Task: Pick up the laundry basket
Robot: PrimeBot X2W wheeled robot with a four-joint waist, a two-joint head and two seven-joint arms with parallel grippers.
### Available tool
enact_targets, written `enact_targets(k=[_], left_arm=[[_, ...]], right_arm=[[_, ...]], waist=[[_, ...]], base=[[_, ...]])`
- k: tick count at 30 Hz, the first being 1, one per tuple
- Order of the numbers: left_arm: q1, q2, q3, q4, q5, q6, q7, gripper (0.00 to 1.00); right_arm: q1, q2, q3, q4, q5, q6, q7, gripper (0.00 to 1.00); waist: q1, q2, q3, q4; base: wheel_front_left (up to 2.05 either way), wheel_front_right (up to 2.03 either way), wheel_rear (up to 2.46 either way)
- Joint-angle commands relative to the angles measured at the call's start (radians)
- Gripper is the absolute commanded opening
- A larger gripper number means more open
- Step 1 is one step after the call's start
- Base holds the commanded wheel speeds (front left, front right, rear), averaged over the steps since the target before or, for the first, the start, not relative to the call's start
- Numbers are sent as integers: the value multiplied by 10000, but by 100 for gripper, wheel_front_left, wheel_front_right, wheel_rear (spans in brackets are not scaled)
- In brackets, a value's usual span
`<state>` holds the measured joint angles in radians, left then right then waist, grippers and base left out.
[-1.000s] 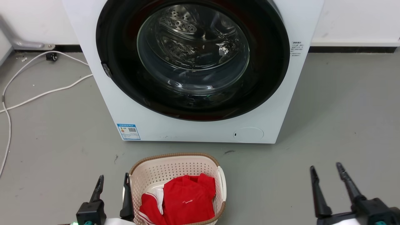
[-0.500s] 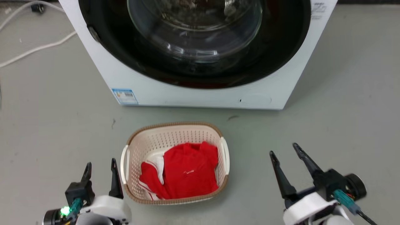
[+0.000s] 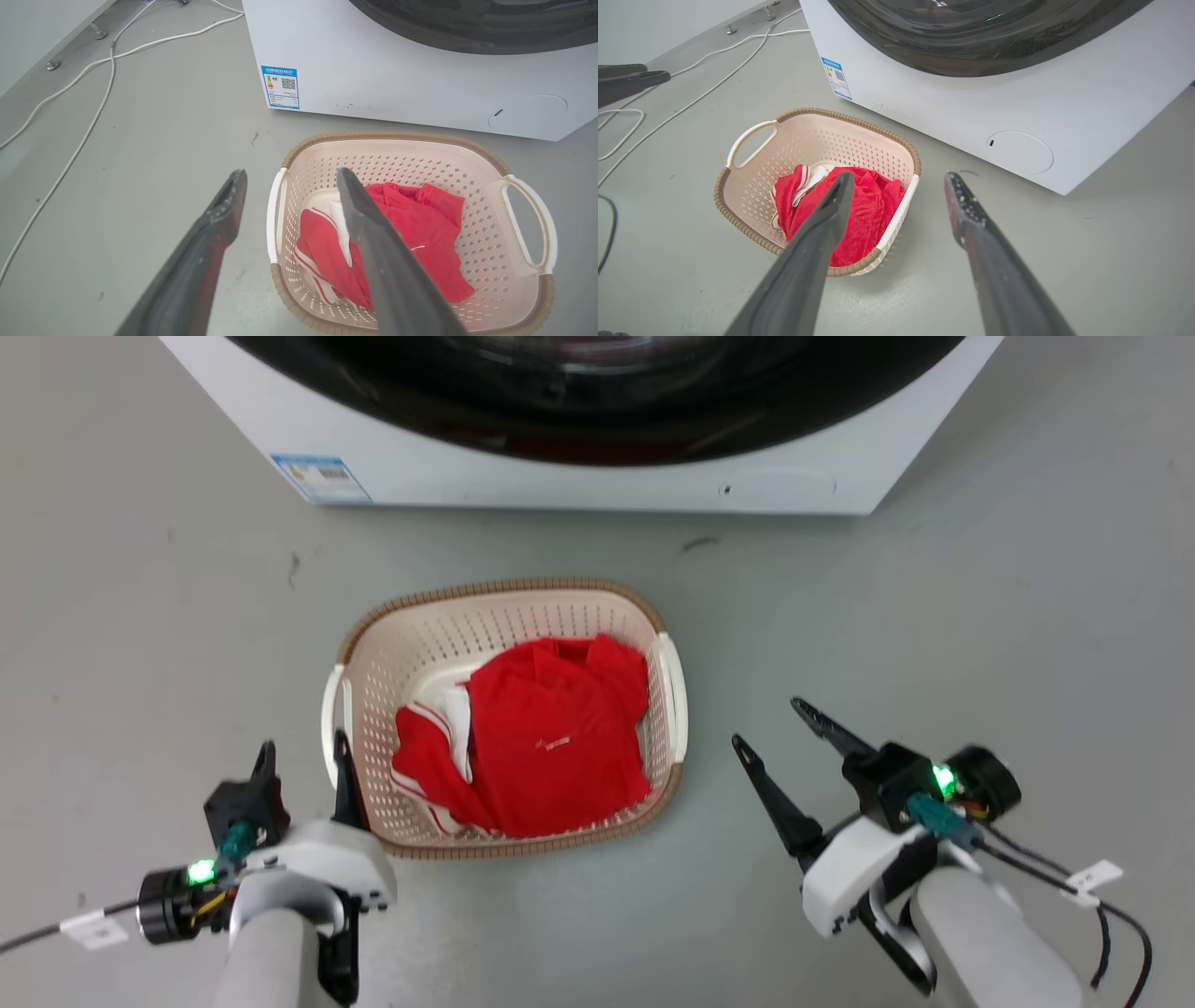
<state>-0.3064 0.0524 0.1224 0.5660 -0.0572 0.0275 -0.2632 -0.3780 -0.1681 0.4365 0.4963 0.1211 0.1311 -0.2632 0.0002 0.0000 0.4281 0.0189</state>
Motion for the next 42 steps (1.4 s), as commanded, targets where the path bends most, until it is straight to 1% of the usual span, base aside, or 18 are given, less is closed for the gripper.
enact_targets(k=[1, 10, 13, 19, 24, 28, 32, 37, 42], left_arm=[[-266, 18, 0, 65, 29, 52, -25, 100], [-1846, 38, 100, 1075, 28, 80, -25, 100], [-2288, 45, 119, 1254, 50, 141, -25, 100], [-3008, 122, 328, 1403, -28, 133, -25, 100], [-3492, 99, 260, 1627, 15, 31, -25, 100], [-3900, 54, 148, 1769, -23, 53, -25, 100], [-4387, 114, 116, 2147, -8, -128, -24, 100], [-4903, 147, 33, 2571, 33, -219, -24, 100], [-5368, 250, -32, 2983, 63, -347, -24, 100]], right_arm=[[-328, -75, 99, 94, 40, -7, -25, 100], [-2329, -656, 1242, 1071, 466, -7, -25, 100], [-2883, -811, 1493, 1229, 558, -7, -25, 100], [-3697, -961, 1614, 1265, 778, -7, -25, 100], [-4197, -1066, 1813, 1643, 820, -7, -25, 100], [-4601, -1131, 1943, 2031, 893, -7, -23, 100], [-5072, -1187, 2140, 2476, 917, -10, -15, 100], [-5520, -1204, 2306, 2846, 1034, -11, -12, 100], [-5895, -1086, 2556, 3224, 1142, -13, -12, 100]], waist=[[-2, 0, 639, 26], [-2, 0, 2537, 334], [-2, 0, 3096, 448], [-2, 0, 4022, 626], [-2, 0, 4488, 802], [-2, 0, 4837, 942], [-2, 0, 5156, 1005], [-2, 0, 5414, 1047], [-2, 0, 5595, 1016]], base=[[0, 0, 0], [0, 0, 0], [0, 0, 0], [0, 0, 0], [0, 0, 0], [0, 0, 0], [0, 0, 0], [0, 0, 0], [0, 0, 0]])
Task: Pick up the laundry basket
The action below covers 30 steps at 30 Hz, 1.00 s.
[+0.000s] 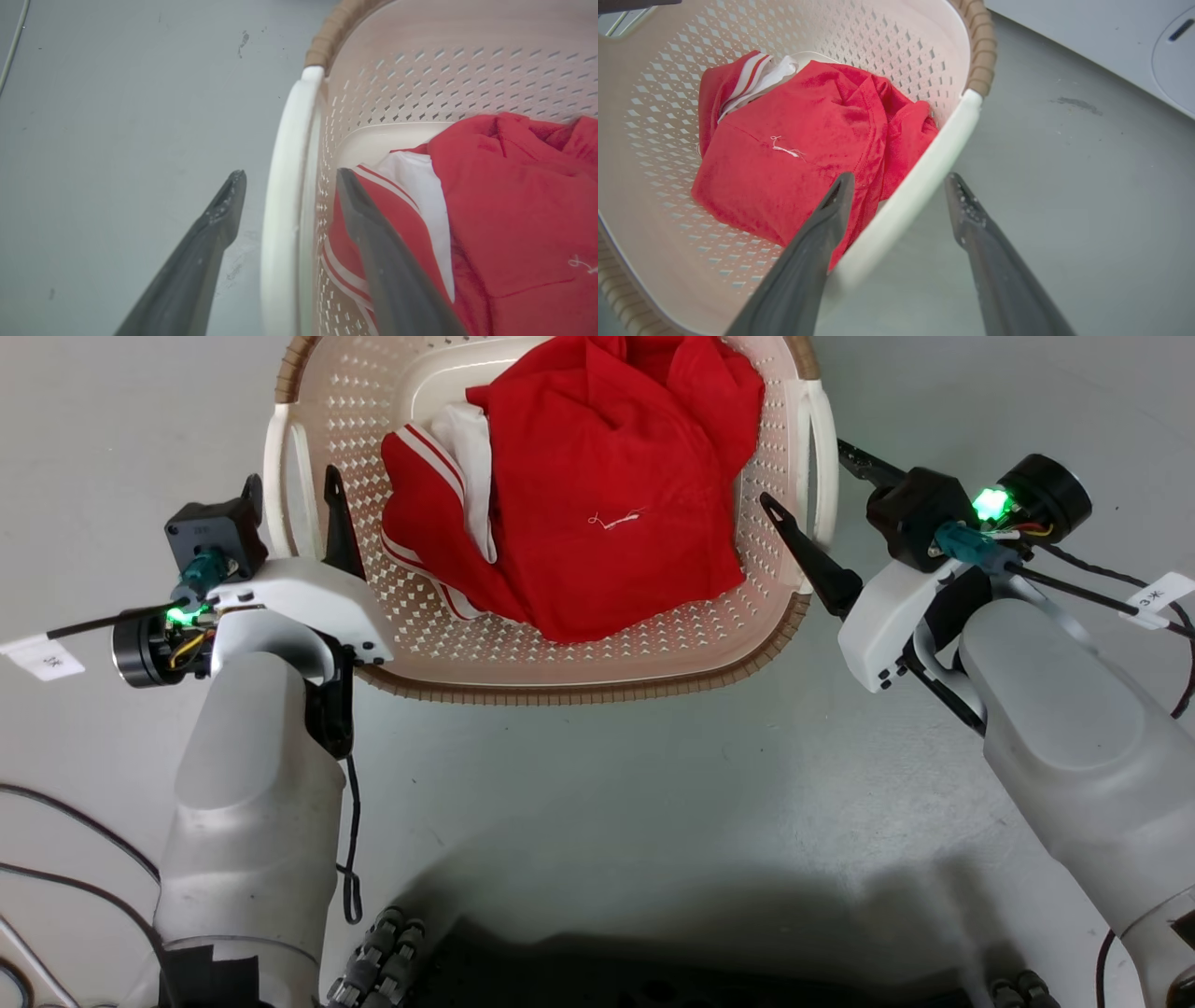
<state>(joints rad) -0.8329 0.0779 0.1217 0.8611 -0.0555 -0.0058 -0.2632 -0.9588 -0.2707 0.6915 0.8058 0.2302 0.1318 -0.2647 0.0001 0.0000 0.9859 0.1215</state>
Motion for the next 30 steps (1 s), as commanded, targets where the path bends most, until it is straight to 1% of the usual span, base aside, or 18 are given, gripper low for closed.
enact_targets(k=[1, 6, 11, 16, 23, 25, 30], left_arm=[[-141, -16, -40, 102, 52, -20, -24, 100], [-327, -57, -99, 480, 1, -65, -24, 100], [-379, -22, -59, 782, -110, -150, -24, 100], [-320, -103, -132, 752, -137, -113, -24, 100], [-366, -31, -171, 601, -137, -280, -24, 100], [-379, -18, -186, 598, -107, -269, -24, 100], [-478, -38, -286, 796, -86, -367, -24, 100]], right_arm=[[-131, -50, 46, 223, 84, -20, 5, 100], [-287, 101, 342, 673, 240, -19, 3, 100], [-396, 118, 597, 1001, 409, -20, 8, 100], [-366, 45, 719, 1087, 516, -20, 28, 100], [-352, 51, 839, 1203, 589, -19, 17, 100], [-352, 67, 863, 1245, 600, -17, -3, 100], [-375, 128, 935, 1402, 626, -17, -3, 100]], waist=[[-1, 0, 37, -12], [-1, 0, 91, 0], [-1, 0, 152, -30], [-1, 0, 113, 9], [-1, 0, -17, 56], [-1, 0, -54, 58], [-1, 0, -83, 50]], base=[[0, 0, 0], [0, 0, 0], [0, 0, 0], [0, 0, 0], [0, 0, 0], [0, 0, 0], [0, 0, 0]])
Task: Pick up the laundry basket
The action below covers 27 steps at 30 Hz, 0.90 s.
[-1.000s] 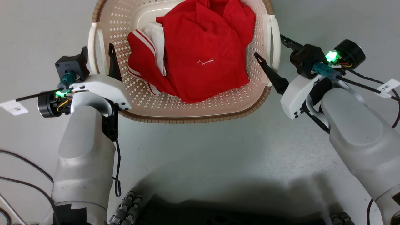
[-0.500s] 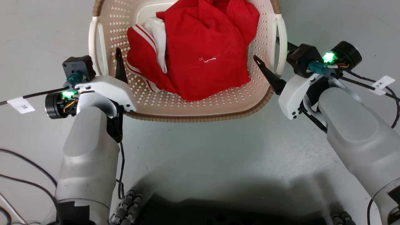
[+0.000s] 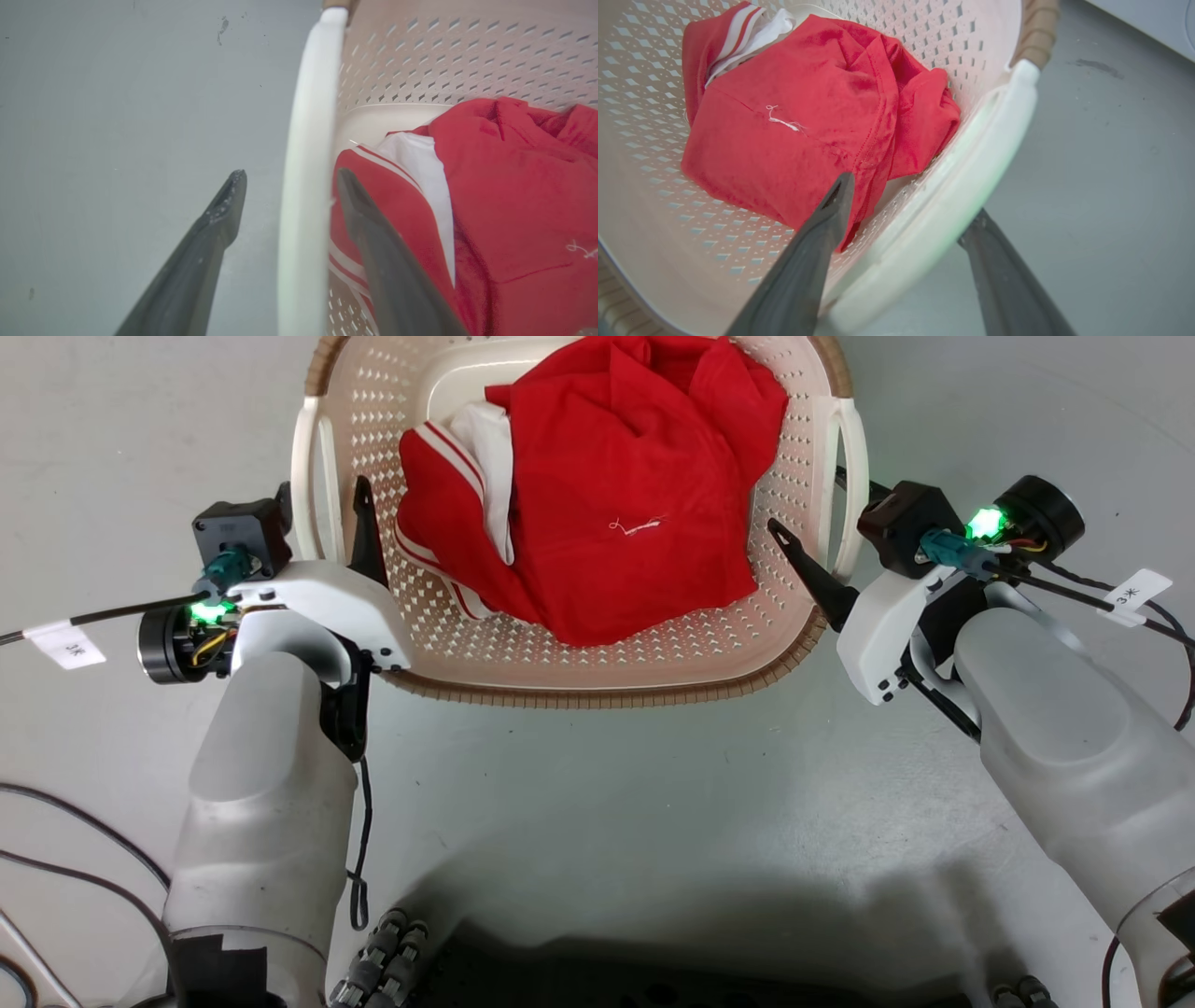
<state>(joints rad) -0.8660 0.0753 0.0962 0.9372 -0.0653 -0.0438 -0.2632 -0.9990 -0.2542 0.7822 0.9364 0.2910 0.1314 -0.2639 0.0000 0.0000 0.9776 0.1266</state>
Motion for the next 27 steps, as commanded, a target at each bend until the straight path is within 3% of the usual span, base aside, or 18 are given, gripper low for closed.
enact_targets(k=[1, 19, 20, 21, 22, 23, 27], left_arm=[[-179, -20, -50, 84, 9, -6, -24, 100], [-777, -98, -465, 1602, 77, -15, -24, 100], [-826, -101, -480, 1679, 67, -4, -24, 49], [-889, -103, -505, 1729, 73, 12, -24, 13], [-925, -109, -531, 1805, 75, 8, -24, 0], [-952, -117, -549, 1873, 56, 6, -23, 0], [-1058, -167, -652, 1994, 28, -20, 0, 0]], right_arm=[[25, -34, 48, 118, 21, -14, -10, 100], [-60, -61, 295, 391, 96, -15, 0, 100], [-62, -58, 317, 418, 99, -15, 14, 100], [-70, -57, 341, 453, 114, -17, 22, 41], [-86, -55, 382, 463, 109, -15, 27, 9], [-84, -59, 413, 472, 104, -15, 27, 0], [-137, -136, 527, 533, 132, -11, 45, 0]], waist=[[0, 0, -2, 3], [0, 0, 33, 10], [0, 0, 40, 8], [0, 0, 45, 9], [0, 0, 48, 8], [0, 0, 48, 7], [0, 0, 39, 19]], base=[[0, 0, 0], [0, 0, 0], [0, 0, 0], [0, 0, 0], [0, 0, 0], [0, 0, 0], [0, 0, 0]])
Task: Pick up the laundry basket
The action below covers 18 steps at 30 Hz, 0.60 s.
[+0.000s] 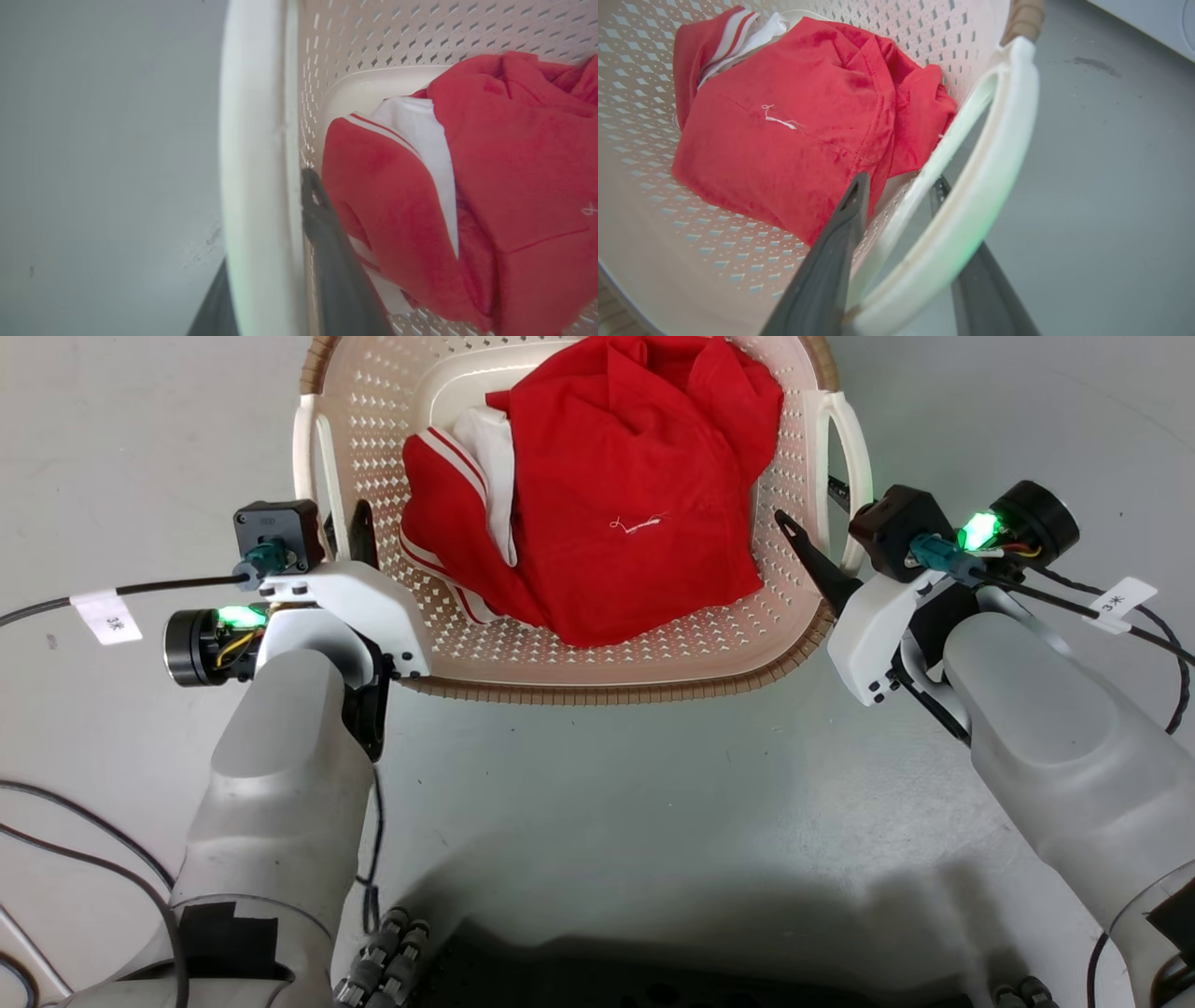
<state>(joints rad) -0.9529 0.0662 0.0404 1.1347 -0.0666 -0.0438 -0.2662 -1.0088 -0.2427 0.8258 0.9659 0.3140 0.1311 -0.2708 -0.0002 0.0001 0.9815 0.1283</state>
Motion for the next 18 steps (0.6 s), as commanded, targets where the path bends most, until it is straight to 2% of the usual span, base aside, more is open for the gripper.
enact_targets(k=[1, 10, 18], left_arm=[[-198, -86, -110, 38, 25, -24, 31, 0], [53, -76, -223, 315, -235, -118, 29, 0], [399, -104, -296, 820, -644, -326, 28, 0]], right_arm=[[-47, -258, 109, 243, -98, -7, 114, 0], [102, -111, 311, 283, 57, 12, 42, 0], [414, 154, 583, 801, 335, 18, 30, 0]], waist=[[2, -1, -10, 4], [2, -1, -439, 18], [2, -1, -1410, -144]], base=[[0, 0, 0], [0, 0, 0], [0, 0, 0]])
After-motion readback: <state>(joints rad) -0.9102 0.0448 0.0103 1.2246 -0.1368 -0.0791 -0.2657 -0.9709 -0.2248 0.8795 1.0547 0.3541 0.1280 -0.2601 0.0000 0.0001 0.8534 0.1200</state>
